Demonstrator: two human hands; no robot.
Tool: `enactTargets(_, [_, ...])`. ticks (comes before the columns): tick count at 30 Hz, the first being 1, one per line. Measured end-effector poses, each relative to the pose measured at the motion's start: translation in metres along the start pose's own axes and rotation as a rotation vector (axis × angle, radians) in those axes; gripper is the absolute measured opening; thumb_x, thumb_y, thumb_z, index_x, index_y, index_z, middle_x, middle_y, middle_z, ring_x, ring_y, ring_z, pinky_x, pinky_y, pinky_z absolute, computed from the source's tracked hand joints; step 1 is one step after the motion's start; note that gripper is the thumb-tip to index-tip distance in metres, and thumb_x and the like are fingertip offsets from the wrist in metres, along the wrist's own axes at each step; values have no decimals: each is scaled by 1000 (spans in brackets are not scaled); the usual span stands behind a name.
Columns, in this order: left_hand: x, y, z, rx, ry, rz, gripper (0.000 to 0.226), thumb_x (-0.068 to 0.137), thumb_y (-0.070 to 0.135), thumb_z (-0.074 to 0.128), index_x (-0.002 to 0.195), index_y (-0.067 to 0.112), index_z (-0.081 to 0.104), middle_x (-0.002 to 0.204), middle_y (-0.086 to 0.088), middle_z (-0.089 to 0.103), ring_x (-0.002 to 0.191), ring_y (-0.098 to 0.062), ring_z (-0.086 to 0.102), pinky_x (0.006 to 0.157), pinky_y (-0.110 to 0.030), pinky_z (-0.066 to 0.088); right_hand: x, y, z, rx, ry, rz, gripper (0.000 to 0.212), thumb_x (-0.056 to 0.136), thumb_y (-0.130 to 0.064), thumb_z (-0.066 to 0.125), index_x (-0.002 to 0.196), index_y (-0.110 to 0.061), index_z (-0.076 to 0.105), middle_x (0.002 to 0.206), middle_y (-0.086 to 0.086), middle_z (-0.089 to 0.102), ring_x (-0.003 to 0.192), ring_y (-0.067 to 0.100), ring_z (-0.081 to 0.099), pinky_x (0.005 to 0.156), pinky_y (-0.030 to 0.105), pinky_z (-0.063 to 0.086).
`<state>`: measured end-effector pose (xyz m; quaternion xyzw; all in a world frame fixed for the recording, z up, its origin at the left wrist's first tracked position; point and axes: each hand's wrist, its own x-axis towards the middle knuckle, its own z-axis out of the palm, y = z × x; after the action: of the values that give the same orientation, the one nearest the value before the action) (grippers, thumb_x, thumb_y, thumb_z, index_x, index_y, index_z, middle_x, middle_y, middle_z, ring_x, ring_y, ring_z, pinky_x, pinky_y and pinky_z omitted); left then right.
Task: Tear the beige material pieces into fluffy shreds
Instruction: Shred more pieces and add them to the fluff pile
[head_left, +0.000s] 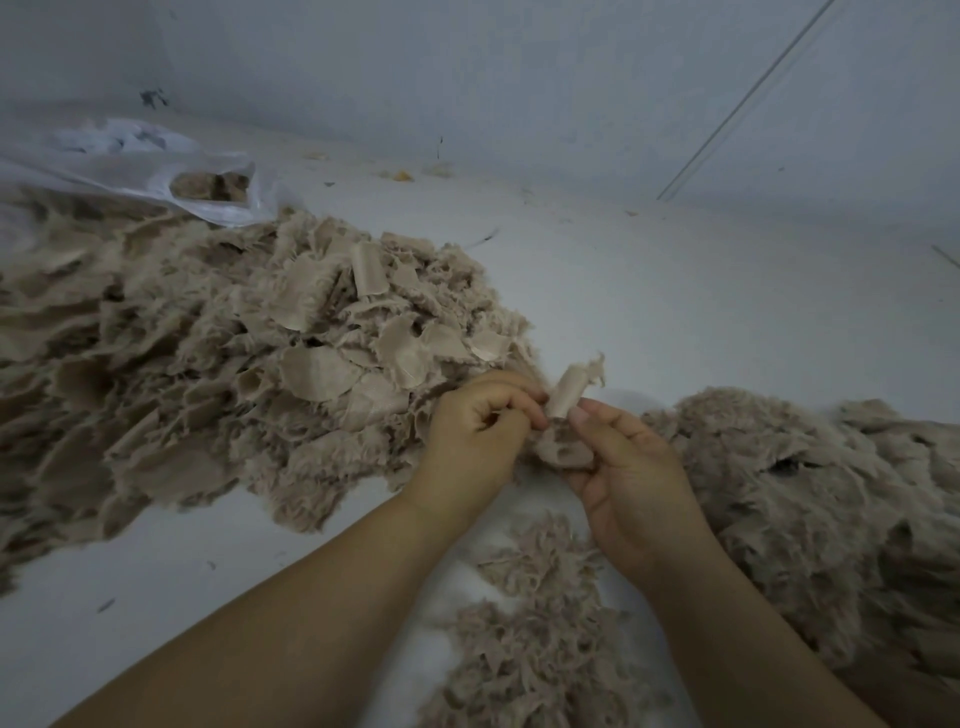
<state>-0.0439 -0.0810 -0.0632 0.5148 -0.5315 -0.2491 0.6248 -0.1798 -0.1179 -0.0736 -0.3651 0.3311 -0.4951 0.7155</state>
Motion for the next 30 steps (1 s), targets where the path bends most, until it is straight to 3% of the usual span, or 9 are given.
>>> enactTargets(4, [-3, 1, 4, 87, -87, 15, 16, 80, -9, 70, 75, 7, 68, 92, -10, 62, 86, -18, 62, 76, -31, 54, -1, 2, -1, -3, 21, -2, 44, 77, -18, 72, 118, -7, 60, 107, 20, 73, 90, 27, 75, 70, 30, 59])
enactTargets(7, [-3, 1, 5, 0, -80, -101, 21, 80, -9, 69, 78, 11, 61, 86, -10, 61, 79, -21, 60, 73, -39, 52, -2, 2, 0, -19, 17, -10, 7, 79, -20, 72, 83, -15, 74, 97, 21, 73, 90, 32, 74, 71, 33, 60])
enactTargets(9, [-1, -2, 3, -54, -33, -160, 24, 80, -14, 62, 81, 9, 57, 83, -12, 59, 74, -20, 55, 67, -39, 50, -2, 1, 0, -32, 23, -19, 8, 75, -21, 72, 69, -18, 76, 88, 18, 74, 84, 29, 74, 70, 34, 61])
enactTargets(12, [4, -3, 0, -209, 5, -258, 21, 84, -10, 60, 92, 9, 61, 86, -9, 60, 76, -19, 55, 64, -28, 48, -2, 1, -1, -47, -19, -36, 10, 77, -20, 72, 80, -12, 77, 95, 23, 74, 84, 32, 73, 72, 40, 61])
enactTargets(15, [6, -4, 0, -213, -90, -330, 27, 85, 14, 72, 112, 12, 64, 98, -5, 66, 90, -15, 64, 79, -27, 55, -4, 3, -1, -181, -64, -52, 10, 87, -15, 71, 91, -7, 74, 101, 29, 71, 91, 42, 69, 84, 54, 57])
enactTargets(21, [0, -4, 0, -153, -104, -257, 13, 80, 10, 77, 87, 9, 67, 88, -25, 66, 77, -22, 60, 74, -45, 55, -7, 1, 2, -287, -87, -136, 28, 83, -29, 68, 93, -5, 75, 99, 24, 73, 92, 42, 70, 81, 55, 58])
enactTargets(24, [4, 1, -5, -301, -171, -342, 17, 79, 19, 71, 92, 7, 68, 83, -16, 63, 74, -22, 59, 66, -32, 51, -7, 3, 1, -308, -53, -150, 23, 81, -31, 67, 87, -12, 77, 96, 23, 74, 91, 42, 70, 86, 61, 55])
enactTargets(27, [11, 2, -7, -301, -229, -426, 38, 88, 32, 68, 90, -5, 65, 77, -30, 56, 71, -30, 50, 64, -36, 44, -6, 4, 1, -366, -78, -142, 16, 87, -26, 67, 93, -17, 79, 93, 21, 75, 90, 40, 71, 86, 56, 57])
enactTargets(30, [11, 1, -1, -280, -201, -448, 31, 91, 19, 68, 86, -11, 62, 66, -21, 52, 57, -25, 48, 57, -35, 40, -6, 6, -1, -441, -94, -160, 18, 96, -14, 63, 98, -21, 80, 93, 14, 77, 89, 30, 74, 83, 45, 59])
